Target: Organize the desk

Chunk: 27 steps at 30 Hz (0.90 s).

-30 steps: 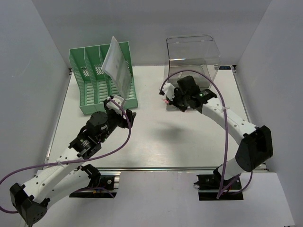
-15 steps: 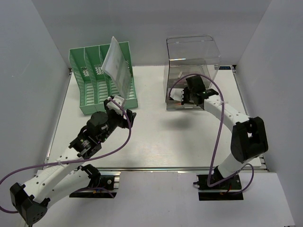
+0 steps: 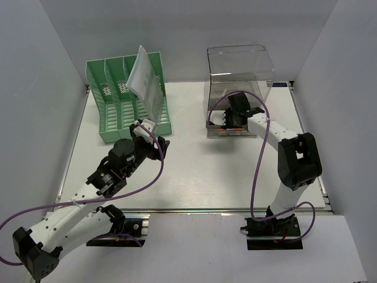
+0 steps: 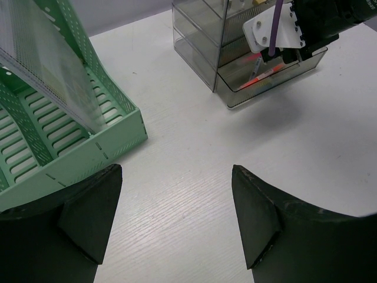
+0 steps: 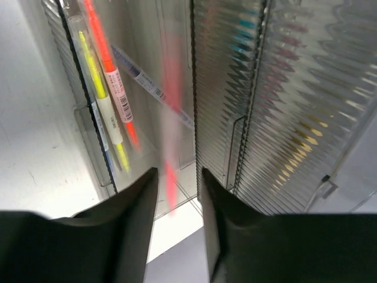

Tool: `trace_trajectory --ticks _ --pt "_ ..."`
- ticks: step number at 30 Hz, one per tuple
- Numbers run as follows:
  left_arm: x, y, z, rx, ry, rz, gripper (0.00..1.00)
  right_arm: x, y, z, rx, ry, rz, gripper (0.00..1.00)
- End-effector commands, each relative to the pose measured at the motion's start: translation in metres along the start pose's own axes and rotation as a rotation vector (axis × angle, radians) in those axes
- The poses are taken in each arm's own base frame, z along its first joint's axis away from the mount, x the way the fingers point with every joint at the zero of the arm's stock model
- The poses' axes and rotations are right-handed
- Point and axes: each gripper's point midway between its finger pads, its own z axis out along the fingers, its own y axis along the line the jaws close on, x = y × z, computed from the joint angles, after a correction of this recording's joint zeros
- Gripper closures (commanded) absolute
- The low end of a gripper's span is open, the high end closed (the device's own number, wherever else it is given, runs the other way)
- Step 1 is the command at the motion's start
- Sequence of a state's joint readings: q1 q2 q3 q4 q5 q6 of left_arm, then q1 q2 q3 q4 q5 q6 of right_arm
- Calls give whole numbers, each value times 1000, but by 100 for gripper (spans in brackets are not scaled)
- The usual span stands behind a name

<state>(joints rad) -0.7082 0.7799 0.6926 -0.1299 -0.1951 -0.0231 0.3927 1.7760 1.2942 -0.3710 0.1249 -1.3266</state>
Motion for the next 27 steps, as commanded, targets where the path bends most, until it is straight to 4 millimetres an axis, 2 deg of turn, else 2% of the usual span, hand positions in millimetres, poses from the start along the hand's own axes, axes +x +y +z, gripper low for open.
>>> trace_trajectory --ticks 1,2,3,6,8,9,10,11,12,13,14,18,21,27 --pt "4 -1 1 5 5 5 15 -6 -27 -10 71 -35 11 58" --pt "3 -1 0 5 2 5 15 4 -30 -13 78 -31 57 56" --pt "2 -1 0 5 -1 4 15 -12 -28 -19 71 -85 51 56" --pt "2 -1 0 10 -4 5 16 -16 -24 -32 54 -123 93 48" --pt "1 -2 0 12 -5 3 15 -21 -20 -35 32 -167 113 51" --pt "1 -2 0 12 -5 5 15 -26 -19 -39 8 -220 149 57" --pt "2 -2 0 12 -2 4 15 -28 1 -41 -86 -239 165 67" --pt "2 -1 -1 12 -2 6 15 -33 4 -48 -128 -278 171 100" --pt "1 -2 -1 13 -4 5 15 -42 16 -49 -189 -349 155 100" --pt "0 -2 -1 13 -8 3 15 -39 39 -53 -282 -357 148 100" --pt "0 -2 -1 15 -7 3 15 -40 55 -50 -341 -374 129 100" --pt "-1 -3 -2 19 -10 3 15 -31 85 -34 -413 -345 85 100" --pt "-1 -4 -1 24 -10 4 15 -26 91 -19 -430 -320 81 100" --pt "-3 -5 -2 32 -15 3 15 -13 78 17 -323 -228 132 100"
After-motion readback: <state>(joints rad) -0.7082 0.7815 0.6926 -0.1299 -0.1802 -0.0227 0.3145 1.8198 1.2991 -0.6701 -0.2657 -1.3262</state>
